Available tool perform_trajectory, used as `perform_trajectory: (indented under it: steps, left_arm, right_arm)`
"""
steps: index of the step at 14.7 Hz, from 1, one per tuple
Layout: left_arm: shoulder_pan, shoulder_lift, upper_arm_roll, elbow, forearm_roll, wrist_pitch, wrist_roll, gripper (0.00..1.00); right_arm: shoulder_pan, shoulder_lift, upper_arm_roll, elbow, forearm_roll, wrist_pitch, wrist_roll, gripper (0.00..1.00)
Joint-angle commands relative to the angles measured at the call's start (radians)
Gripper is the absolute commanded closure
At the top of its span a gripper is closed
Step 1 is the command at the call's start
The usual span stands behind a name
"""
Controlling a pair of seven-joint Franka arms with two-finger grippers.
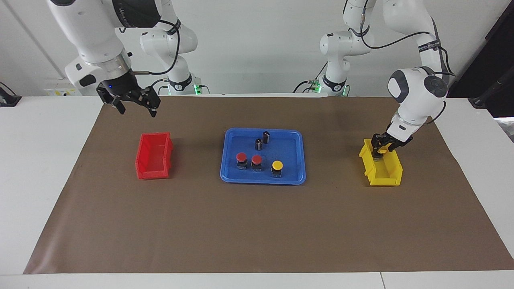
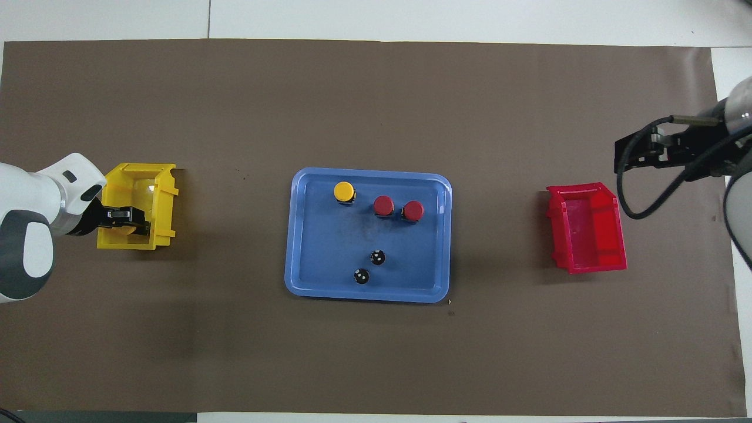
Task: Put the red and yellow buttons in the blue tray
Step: 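Grasp the last yellow button with the left gripper while the right gripper withdraws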
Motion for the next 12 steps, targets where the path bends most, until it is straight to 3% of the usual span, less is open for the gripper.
perform_trajectory:
  steps: [1,2,4,9,12]
  left_arm:
    - [0.011,-0.025,-0.006,-0.035,0.003,0.024,0.014,0.86]
    - [0.011,-0.025,-0.006,-0.032,0.003,0.022,0.014,0.98]
    - [0.007,-0.018,-0.006,0.027,0.003,-0.03,0.002,0.99]
    - [-0.038,0.021,-0.014,0.384,0.016,-0.384,-0.003,0.99]
    - [-0.156,0.05,-0.02,0.388,0.002,-0.311,-0.157,0.99]
  right_arm:
    - [-0.098,-0.018,0.01,-0.028,-0.012,-0.017,-0.146,0.0]
    - [-0.113,-0.021,0.007,-0.031,-0.01,-0.019,-0.171,0.0]
    - [-0.115,-0.033,-0.002,-0.04,-0.016,-0.023,-0.177,0.0]
    - [-0.115,-0.041,-0.019,-0.056,-0.015,-0.025,-0.181,0.0]
    - [-0.114,-0.045,-0.016,-0.054,-0.016,-0.046,-0.183,0.0]
